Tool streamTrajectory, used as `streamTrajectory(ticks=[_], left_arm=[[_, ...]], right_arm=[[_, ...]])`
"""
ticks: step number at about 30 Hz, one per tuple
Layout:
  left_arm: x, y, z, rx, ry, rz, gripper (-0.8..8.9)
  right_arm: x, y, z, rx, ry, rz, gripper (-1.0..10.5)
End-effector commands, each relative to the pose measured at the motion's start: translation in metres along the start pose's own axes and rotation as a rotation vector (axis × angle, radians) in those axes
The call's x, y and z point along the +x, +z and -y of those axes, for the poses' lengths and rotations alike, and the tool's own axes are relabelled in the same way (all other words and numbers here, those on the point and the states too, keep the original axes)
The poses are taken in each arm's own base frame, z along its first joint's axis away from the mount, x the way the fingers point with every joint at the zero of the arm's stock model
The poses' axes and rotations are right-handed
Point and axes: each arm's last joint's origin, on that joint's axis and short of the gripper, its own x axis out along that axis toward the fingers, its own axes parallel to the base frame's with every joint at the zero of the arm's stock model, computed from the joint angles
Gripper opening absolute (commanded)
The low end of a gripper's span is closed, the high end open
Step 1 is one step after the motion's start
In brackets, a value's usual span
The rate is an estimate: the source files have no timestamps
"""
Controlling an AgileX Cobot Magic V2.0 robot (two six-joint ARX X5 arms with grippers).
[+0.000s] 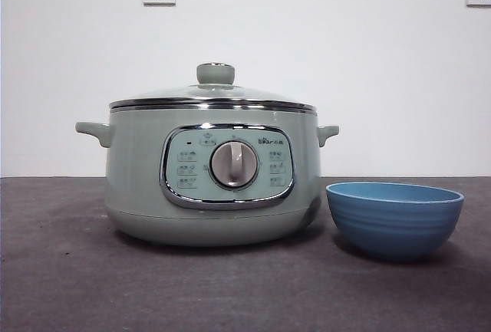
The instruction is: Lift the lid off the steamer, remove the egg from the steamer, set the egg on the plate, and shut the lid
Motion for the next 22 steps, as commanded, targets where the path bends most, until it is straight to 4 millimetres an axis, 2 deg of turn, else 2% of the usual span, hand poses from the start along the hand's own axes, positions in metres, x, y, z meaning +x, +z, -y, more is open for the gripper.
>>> streamTrajectory(ticks=[1, 11, 22], left_arm=[[-0.006, 0.017, 0.004, -0.052, -0.038, 0.053, -0.07], [-0.030, 0.075, 0.020, -0.118, -0.212, 0.081, -0.07], [-0.043, 0.140, 0.038, -0.098, -0.443, -0.060, -0.07]], right_arm=[[-0.003, 0.012, -0.004, 0.082, 0.033, 0.032, -0.1], [-0.016, 0.069, -0.025, 0.060, 0.186, 0.039, -0.1], [-0.007, 0.141, -0.052, -0.026, 0.405, -0.234, -0.1]])
